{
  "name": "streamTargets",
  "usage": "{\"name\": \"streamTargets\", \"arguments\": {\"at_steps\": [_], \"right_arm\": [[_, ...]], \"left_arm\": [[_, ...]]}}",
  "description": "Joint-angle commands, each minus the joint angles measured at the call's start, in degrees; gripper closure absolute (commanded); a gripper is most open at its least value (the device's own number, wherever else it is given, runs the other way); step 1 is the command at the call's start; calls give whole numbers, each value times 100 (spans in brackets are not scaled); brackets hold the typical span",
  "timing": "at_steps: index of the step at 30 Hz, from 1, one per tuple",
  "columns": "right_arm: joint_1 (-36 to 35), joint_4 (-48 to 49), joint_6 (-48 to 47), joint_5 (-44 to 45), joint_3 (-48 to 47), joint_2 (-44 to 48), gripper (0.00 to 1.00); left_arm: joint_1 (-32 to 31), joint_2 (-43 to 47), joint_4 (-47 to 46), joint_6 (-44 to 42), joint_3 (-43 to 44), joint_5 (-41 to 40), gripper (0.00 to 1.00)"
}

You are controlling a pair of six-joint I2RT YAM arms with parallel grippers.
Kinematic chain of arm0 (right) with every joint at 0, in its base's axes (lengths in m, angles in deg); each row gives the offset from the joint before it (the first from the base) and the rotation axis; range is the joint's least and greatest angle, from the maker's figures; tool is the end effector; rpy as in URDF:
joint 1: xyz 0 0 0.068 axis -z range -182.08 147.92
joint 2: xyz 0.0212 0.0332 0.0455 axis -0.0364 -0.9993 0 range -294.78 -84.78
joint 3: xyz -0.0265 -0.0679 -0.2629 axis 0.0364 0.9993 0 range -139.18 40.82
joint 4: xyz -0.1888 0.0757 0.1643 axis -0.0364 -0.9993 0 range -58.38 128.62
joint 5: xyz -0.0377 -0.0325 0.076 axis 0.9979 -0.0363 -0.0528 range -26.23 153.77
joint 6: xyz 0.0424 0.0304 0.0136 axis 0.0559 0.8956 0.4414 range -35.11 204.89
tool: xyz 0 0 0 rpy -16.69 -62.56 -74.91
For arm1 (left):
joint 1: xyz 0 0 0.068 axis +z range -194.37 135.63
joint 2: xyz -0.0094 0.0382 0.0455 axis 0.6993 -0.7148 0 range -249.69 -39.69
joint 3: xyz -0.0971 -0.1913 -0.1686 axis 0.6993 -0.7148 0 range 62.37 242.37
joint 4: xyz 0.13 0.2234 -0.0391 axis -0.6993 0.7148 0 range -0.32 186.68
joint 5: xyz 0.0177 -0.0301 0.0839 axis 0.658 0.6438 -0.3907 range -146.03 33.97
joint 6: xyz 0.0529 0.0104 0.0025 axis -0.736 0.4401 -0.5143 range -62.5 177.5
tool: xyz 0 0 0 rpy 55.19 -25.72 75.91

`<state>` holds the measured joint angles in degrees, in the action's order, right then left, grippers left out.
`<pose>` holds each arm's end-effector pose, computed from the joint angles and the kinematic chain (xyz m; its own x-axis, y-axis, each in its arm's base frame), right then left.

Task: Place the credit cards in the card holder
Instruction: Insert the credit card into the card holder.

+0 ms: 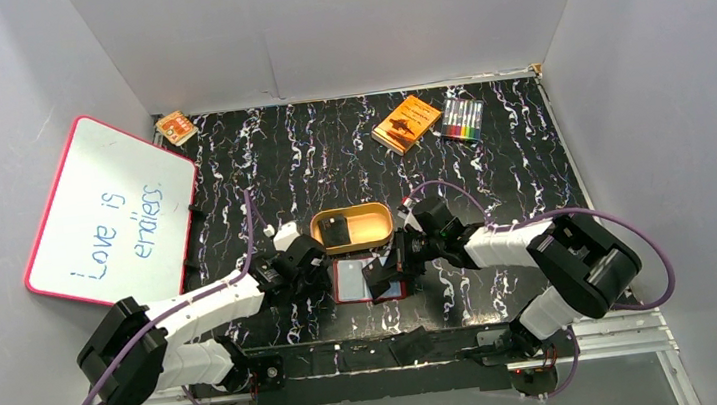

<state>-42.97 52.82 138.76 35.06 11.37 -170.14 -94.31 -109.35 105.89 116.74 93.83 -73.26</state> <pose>0.1885 0.1859 0.1373 -0.9793 0.0892 -0.1820 -0.0920 0.6043 0.7914 0.1501 -0.1622 0.1689 -0.8005 -0.3233 -0.5047 -0.1326 0.9167 -0.3769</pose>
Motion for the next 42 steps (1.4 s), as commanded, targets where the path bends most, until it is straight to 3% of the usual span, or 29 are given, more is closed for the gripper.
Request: {"name": "streamTargets", "arguments": {"at_steps": [1,7,24,35,42], "right_arm": [[-11,251,126,55,-40,8,100],[-12,120,124,183,75,100,100],[-293,894,259,250,-78,-472,100],[-565,1549,533,872,150,-501,100],[-646,1810,595,1049,177,-765,100]], "left_arm": [[32,-59,5,86,-129,109,48],[34,-78,-113,96,-196,196,50],[36,-368,-380,112,-331,563,59],[36,-310,-416,161,-464,588,67],[36,-275,-334,160,-435,561,66]]}}
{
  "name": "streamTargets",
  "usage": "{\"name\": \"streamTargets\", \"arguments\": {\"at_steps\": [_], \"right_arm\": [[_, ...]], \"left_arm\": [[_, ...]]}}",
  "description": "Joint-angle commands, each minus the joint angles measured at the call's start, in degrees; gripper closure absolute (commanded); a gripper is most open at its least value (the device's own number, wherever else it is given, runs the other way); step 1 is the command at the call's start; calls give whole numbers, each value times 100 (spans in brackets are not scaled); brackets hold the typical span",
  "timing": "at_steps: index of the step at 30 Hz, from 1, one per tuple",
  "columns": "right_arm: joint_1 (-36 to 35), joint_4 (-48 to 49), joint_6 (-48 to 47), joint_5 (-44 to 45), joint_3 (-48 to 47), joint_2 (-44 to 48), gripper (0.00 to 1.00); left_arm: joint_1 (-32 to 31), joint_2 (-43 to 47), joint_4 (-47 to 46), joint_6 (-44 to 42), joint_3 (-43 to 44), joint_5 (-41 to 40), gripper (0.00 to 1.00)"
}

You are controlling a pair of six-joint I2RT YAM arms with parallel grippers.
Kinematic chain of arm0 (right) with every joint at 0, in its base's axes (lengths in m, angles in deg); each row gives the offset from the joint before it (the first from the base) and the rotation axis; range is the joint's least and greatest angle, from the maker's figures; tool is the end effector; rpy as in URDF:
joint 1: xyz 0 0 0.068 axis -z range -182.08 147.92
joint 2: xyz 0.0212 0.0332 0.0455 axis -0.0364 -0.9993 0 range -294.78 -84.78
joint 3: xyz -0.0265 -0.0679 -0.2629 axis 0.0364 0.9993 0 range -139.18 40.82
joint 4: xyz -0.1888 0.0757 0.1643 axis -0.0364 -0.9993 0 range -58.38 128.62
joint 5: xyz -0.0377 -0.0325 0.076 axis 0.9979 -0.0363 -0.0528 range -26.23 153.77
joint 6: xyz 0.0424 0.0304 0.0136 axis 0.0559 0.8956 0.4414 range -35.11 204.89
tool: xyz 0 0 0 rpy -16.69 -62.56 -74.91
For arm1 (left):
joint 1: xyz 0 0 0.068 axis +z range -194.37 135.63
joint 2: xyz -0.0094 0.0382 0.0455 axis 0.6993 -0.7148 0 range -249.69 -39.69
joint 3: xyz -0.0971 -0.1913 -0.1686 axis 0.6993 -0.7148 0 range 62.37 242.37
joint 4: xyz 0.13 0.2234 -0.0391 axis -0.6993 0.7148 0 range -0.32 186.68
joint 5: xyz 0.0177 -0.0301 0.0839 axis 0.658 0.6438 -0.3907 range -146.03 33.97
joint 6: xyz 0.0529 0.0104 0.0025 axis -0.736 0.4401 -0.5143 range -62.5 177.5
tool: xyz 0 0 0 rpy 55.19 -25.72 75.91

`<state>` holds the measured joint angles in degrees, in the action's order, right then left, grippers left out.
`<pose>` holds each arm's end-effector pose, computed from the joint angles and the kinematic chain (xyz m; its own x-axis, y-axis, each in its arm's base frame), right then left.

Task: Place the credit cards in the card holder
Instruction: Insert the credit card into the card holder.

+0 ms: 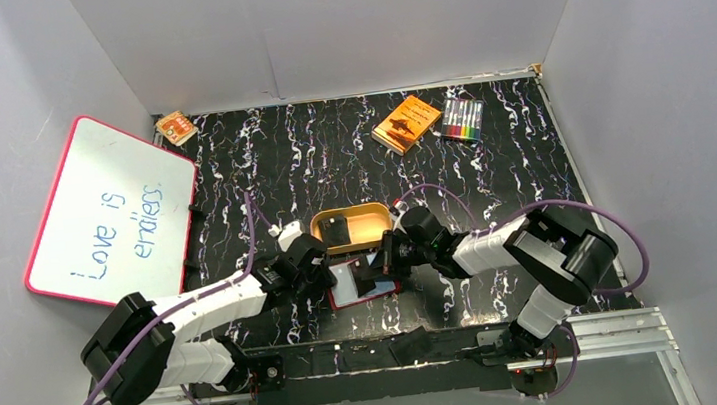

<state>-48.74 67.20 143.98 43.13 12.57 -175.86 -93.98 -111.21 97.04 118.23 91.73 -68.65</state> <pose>0.1823 0.2114 0.1264 -0.9539 0.1591 -0.2544 -0.1209 0.5723 0.8111 0.1541 -0.1692 0.1613 -0.8091 -0.3626 -0.4624 -0.1115 0.8673 -0.4851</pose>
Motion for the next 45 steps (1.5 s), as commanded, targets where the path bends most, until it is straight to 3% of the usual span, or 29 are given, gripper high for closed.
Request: {"name": "streamTargets", "arguments": {"at_steps": [1,6,14,27,45], "right_arm": [[-79,402,80,257,56,-229,100],[-133,470,84,284,61,-335,100],[-223,450,81,296,70,-367,100],[-421,370,214,399,-84,-526,100],[-659,524,375,328,-179,-791,100]], "left_arm": [[3,-63,582,15,-217,82,65],[3,191,905,18,-177,-43,59],[11,644,1246,151,-346,-330,63],[14,112,815,36,-399,7,100],[18,152,595,125,-561,152,100]]}}
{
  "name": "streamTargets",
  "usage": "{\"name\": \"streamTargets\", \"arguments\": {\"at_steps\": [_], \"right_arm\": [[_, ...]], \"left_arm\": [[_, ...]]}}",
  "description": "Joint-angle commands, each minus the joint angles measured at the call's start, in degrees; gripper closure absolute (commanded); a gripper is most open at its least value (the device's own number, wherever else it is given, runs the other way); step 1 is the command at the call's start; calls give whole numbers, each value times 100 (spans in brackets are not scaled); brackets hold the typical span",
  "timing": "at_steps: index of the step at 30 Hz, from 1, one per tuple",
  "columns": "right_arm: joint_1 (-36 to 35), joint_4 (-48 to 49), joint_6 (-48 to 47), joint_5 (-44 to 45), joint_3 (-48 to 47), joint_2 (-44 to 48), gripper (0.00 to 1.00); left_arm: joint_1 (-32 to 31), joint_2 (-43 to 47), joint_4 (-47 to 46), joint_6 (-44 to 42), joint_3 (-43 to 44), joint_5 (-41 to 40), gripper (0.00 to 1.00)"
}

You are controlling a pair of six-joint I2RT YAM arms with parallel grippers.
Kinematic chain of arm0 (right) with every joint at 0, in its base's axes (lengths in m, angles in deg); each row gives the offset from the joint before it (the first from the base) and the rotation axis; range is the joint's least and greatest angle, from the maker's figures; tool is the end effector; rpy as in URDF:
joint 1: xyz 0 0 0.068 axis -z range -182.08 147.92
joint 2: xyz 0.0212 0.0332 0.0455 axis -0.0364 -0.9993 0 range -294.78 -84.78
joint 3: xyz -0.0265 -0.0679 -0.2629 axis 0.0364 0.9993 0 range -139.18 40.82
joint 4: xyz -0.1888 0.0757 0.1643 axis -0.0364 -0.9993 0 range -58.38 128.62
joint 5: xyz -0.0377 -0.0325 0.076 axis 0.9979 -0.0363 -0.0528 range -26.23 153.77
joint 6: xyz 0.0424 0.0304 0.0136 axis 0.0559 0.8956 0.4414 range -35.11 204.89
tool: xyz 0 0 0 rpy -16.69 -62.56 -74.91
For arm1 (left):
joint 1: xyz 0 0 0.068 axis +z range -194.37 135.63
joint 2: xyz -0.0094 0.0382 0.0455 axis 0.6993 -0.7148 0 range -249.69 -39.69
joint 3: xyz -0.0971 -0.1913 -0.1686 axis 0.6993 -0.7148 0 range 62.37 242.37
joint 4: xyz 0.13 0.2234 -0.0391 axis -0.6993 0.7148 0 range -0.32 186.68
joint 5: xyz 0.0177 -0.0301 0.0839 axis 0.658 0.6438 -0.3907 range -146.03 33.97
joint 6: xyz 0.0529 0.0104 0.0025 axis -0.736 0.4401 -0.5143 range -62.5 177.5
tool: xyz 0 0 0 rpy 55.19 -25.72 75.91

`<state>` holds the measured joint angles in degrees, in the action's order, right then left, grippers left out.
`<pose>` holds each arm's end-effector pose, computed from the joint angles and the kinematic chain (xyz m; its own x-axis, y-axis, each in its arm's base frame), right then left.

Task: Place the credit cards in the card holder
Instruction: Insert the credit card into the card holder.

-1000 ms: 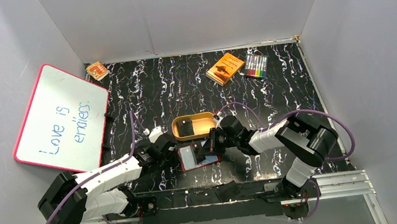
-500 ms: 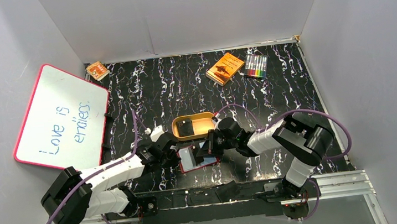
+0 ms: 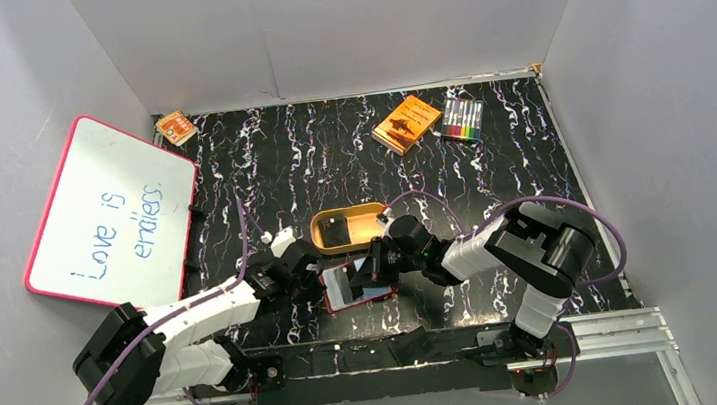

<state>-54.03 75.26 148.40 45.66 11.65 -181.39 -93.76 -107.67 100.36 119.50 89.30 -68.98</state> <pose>0.1715 0.2370 0.1172 -0.9579 0.1564 -0.2406 -0.1247 0.5284 0.8398 0.1443 -0.1561 0.1573 -0.8133 -0.3733 -0.4462 -0.1463 0.8735 -0.4643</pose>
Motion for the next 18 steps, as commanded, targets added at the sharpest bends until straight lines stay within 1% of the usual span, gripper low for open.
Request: {"name": "streamTargets", "arguments": {"at_steps": [1,4,5,9,12,15,17,18], "right_arm": [[-150,-279,-74,59,-127,-274,100],[-179,-320,-122,72,-147,-193,100],[-183,-362,-142,127,-128,-111,97],[-185,-772,-349,237,-221,128,69],[-185,-1309,-538,355,-408,270,54],[-185,-1862,-681,495,-623,404,42],[-185,-2157,-798,559,-766,440,38],[-191,-2248,-829,556,-811,431,37]], "left_arm": [[-5,-198,252,11,-327,192,100],[-6,-175,271,30,-338,175,100],[-7,-161,283,29,-338,166,100],[-3,-101,294,33,-362,148,100],[-9,-117,275,49,-365,144,100],[-1,-145,289,49,-355,144,100],[-7,-136,278,49,-356,144,100],[-2,-136,262,42,-356,144,100]]}}
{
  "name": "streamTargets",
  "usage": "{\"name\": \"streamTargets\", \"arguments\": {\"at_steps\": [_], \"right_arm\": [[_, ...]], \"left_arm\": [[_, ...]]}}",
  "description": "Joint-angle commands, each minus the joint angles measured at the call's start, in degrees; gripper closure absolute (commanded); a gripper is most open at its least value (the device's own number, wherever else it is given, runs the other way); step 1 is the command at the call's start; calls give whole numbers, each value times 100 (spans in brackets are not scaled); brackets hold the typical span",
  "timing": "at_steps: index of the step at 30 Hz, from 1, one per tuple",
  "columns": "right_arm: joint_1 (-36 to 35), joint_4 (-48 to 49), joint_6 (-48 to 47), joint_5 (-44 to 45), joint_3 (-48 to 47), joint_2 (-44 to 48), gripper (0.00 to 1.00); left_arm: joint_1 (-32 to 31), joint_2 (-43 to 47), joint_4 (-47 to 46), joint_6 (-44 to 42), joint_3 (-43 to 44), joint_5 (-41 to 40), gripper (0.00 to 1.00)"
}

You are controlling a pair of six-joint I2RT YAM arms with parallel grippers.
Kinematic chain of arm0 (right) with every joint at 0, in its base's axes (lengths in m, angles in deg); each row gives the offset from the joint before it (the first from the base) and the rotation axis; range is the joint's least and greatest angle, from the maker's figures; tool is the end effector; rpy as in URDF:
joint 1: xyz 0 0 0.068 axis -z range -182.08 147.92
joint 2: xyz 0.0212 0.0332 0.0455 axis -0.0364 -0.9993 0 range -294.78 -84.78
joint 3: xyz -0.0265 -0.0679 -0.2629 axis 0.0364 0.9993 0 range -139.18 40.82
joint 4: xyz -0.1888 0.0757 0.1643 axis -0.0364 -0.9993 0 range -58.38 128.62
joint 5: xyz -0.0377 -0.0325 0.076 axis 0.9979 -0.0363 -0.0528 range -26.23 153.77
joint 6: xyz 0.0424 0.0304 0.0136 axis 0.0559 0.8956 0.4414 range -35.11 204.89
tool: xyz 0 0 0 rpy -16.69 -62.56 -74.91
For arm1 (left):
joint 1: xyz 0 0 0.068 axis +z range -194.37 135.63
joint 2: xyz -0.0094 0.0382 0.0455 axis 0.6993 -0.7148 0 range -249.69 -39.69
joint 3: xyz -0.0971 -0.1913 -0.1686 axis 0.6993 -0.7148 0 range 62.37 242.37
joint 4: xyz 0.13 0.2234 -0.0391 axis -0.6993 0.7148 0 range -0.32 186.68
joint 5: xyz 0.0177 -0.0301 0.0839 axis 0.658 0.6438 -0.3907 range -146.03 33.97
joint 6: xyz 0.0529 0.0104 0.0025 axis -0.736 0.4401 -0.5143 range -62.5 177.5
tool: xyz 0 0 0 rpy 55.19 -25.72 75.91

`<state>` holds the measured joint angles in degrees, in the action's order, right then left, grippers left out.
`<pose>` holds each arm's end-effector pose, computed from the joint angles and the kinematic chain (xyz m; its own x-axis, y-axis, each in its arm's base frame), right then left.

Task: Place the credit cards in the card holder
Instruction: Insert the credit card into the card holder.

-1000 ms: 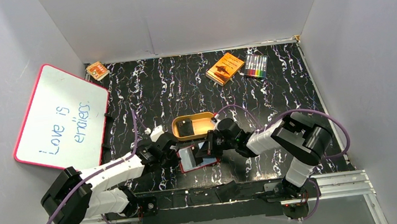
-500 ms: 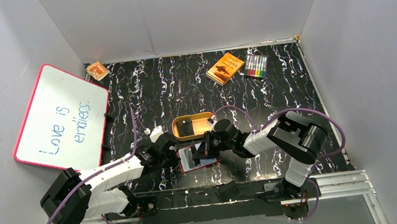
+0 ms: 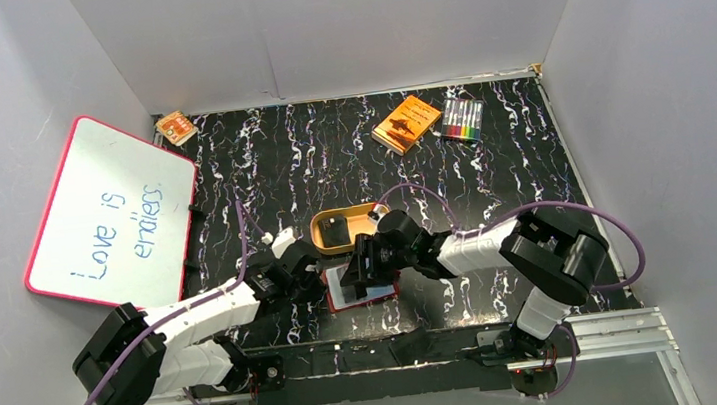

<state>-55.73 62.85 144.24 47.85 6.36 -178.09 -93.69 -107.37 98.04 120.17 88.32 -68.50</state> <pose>0.1713 0.2493 0.1369 -0.9531 0.1008 -0.2854 -0.1733 0.5916 0.7874 0.1441 -0.1560 0.1560 -0.8071 -0.3917 -0.4418 -0.1457 0.8572 -0.4940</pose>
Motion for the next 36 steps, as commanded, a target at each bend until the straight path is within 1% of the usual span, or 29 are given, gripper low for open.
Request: {"name": "streamTargets", "arguments": {"at_steps": [1,7,13,18,25,32,36], "right_arm": [[-16,-1070,-437,325,-329,72,37],[-109,-1353,-583,292,-641,-177,37],[-293,-1767,-879,263,-1182,-531,38],[-518,-2539,-1110,671,-1648,-607,38],[-521,-3115,-1088,1190,-1637,-248,36],[-524,-3252,-1069,1392,-1503,34,35],[-568,-2948,-1185,1074,-1589,-151,38]], "left_arm": [[-11,-173,486,-28,-258,100,100],[-10,-194,458,-70,-246,131,100],[-14,-132,346,-119,-275,157,100],[-15,-111,326,-102,-308,148,100],[-7,5,342,-70,-358,100,100],[-12,-17,348,-46,-346,87,100],[-7,16,282,-53,-371,111,100]]}}
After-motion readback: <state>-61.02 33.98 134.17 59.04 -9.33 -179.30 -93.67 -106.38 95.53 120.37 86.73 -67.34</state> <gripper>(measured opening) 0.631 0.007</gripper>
